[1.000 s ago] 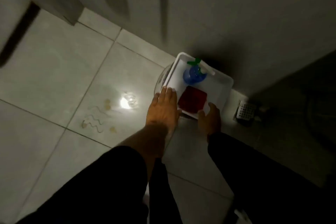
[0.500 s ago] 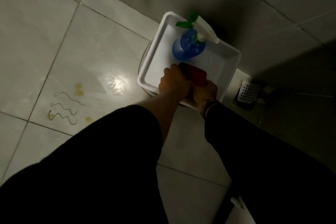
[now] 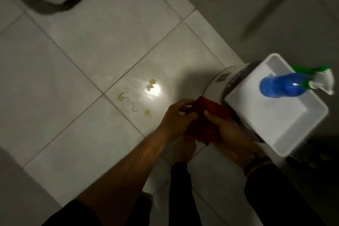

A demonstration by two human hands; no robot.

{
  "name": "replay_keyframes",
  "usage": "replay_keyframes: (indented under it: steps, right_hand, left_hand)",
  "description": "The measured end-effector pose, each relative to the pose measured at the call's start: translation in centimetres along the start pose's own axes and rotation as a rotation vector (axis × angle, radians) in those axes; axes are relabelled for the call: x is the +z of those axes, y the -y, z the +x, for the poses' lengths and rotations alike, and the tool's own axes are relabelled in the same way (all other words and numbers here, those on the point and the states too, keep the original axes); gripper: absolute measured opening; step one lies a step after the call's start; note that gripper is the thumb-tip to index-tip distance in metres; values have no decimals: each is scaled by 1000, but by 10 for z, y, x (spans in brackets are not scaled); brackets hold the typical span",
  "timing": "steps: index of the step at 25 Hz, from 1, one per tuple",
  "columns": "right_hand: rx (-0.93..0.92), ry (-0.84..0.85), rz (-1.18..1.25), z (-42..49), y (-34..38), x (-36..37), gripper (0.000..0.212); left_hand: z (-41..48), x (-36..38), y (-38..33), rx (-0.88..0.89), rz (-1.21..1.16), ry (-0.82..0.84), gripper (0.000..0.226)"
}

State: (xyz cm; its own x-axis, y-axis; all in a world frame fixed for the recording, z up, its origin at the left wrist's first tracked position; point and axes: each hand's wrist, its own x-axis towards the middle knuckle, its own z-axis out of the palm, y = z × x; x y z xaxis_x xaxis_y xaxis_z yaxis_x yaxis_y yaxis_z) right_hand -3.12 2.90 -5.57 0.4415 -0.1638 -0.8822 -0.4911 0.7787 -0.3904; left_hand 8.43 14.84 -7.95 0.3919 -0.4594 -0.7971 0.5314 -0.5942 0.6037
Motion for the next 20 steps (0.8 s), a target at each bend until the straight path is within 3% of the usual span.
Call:
replay_keyframes:
  steps: [2, 4, 8, 12, 15, 20]
  right_hand:
    - [6, -71, -239, 39, -26, 49, 26]
    - [-42, -54, -415, 90, -44, 89, 36]
    - [-337, 44, -794, 222, -73, 163, 56]
    - [-755, 3, -1358, 351, -108, 219, 71]
    - [-817, 59, -1772, 406, -156, 217, 85]
    - [-1048, -197, -1829, 448, -191, 247, 78]
  left_hand:
    - [9, -55, 54, -40, -3, -203, 51]
    - [25, -106, 115, -145, 52, -407, 63]
    - [86, -199, 243, -304, 398, -611, 87]
    - [150, -264, 347, -219, 706, -891, 78]
    - [167, -273, 413, -38, 831, -1008, 70]
    - [183, -277, 442, 104, 839, -1135, 67]
